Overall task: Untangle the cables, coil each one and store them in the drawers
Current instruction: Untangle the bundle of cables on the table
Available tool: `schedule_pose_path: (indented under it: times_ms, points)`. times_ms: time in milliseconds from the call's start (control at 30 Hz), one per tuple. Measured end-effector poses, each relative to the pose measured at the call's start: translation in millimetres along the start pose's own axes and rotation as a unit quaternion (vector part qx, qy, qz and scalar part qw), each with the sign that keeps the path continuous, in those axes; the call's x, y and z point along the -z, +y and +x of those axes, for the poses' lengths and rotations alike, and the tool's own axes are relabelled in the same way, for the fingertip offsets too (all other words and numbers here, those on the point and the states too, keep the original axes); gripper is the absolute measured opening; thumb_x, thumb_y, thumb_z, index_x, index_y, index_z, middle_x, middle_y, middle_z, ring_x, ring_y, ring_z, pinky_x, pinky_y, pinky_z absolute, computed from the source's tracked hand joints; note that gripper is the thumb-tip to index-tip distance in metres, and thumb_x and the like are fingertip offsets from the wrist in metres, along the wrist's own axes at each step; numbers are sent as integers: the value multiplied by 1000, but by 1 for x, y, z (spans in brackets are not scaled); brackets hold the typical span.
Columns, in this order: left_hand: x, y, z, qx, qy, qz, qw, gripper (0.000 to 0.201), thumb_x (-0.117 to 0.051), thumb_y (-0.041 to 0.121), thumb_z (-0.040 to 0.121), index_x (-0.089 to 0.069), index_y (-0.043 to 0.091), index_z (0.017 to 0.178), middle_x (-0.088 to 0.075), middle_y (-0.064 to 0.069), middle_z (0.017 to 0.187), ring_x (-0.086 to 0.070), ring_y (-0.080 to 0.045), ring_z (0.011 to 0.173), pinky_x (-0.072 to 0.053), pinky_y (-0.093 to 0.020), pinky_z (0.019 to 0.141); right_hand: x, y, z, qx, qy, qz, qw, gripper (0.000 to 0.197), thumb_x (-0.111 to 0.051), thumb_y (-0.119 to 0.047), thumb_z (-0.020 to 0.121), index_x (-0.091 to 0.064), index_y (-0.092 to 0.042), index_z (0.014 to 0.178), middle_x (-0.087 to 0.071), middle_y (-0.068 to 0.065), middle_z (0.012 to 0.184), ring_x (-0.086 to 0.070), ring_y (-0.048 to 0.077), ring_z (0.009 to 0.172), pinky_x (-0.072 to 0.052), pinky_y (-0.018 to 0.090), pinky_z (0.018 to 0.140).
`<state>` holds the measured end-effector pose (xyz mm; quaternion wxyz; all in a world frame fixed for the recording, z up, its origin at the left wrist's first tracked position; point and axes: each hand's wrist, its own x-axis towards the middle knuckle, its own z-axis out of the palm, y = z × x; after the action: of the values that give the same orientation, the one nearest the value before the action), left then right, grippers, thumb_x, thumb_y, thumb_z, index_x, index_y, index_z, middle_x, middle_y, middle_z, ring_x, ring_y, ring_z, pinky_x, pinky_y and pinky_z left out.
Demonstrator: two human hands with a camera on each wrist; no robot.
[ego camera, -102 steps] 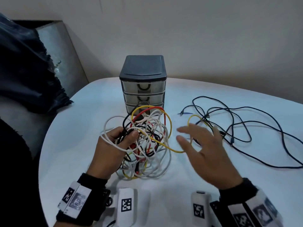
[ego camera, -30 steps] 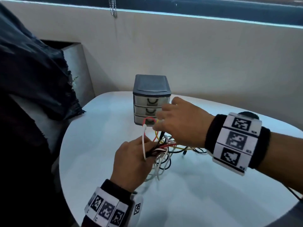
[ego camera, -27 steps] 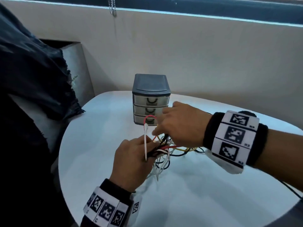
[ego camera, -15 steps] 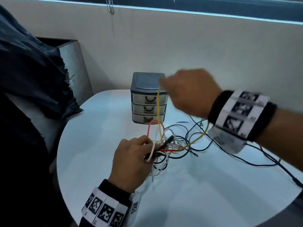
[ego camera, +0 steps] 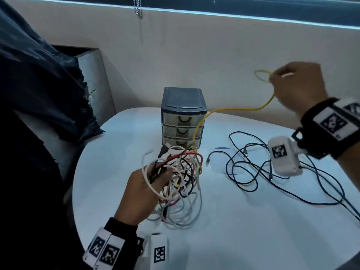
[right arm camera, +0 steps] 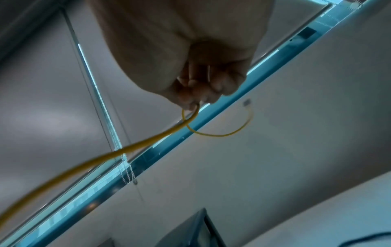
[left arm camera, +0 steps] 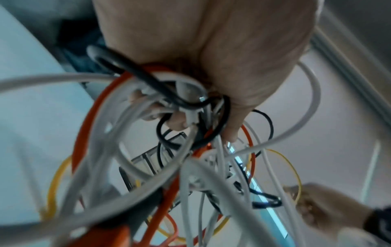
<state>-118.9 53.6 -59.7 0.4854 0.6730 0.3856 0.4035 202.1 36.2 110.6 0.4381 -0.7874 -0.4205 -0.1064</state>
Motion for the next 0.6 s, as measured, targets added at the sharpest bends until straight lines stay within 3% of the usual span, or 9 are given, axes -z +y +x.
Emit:
schedule_pose_path:
  times_ms: [100,167,267,367,433,533,600]
  points:
    - [-6,8,0,52,15,-126,991,11,-63,14,90,-74,13,89,-75,3,79,-68,-7,73,-50,-16,65,-19,11,-25,-57,-51,135,988,12,-65,-18,85,-67,-16,73,-63,9,61,-55,15,48,-47,26,53]
    - [-10,9,0,104,20,-205,973,13,-63,16,86,-75,14,84,-71,3,72,-64,-7,63,-47,-14,55,-31,17,-43,-88,-85,195,973,15,-66,-15,88,-66,-17,74,-56,0,48,-46,10,37,-38,20,42]
    - [-11,4,4,150,28,-269,951,19,-64,22,81,-72,6,87,-54,3,58,-45,-11,51,-33,-15,44,-45,17,-65,-133,-141,285,939,10,-65,-18,91,-70,-15,83,-60,-2,51,-49,13,44,-38,23,44]
    - [-12,-1,10,170,34,-298,939,31,-63,24,76,-68,1,97,-56,1,58,-49,-12,49,-39,-17,44,-54,13,-87,-162,-187,347,905,12,-65,-22,93,-74,-16,91,-71,2,68,-56,14,55,-41,24,50]
    - [-11,-1,13,168,34,-313,934,23,-61,20,78,-70,5,92,-61,2,57,-55,-9,45,-45,-17,43,-60,9,-109,-113,-193,338,914,10,-66,-21,92,-75,-17,87,-73,2,73,-60,13,59,-46,22,52]
    - [-13,-4,16,146,22,-280,948,17,-59,17,83,-76,12,86,-61,2,56,-50,-6,42,-39,-14,39,-74,8,-147,27,-240,220,945,11,-72,-24,87,-74,-28,78,-71,-13,75,-63,6,67,-41,9,58]
    - [-13,-8,16,143,15,-264,954,19,-56,11,90,-75,8,93,-64,2,59,-52,-4,42,-38,-12,39,-85,13,-165,81,-260,152,950,6,-72,-28,85,-73,-33,82,-67,-18,81,-61,8,73,-41,13,62]
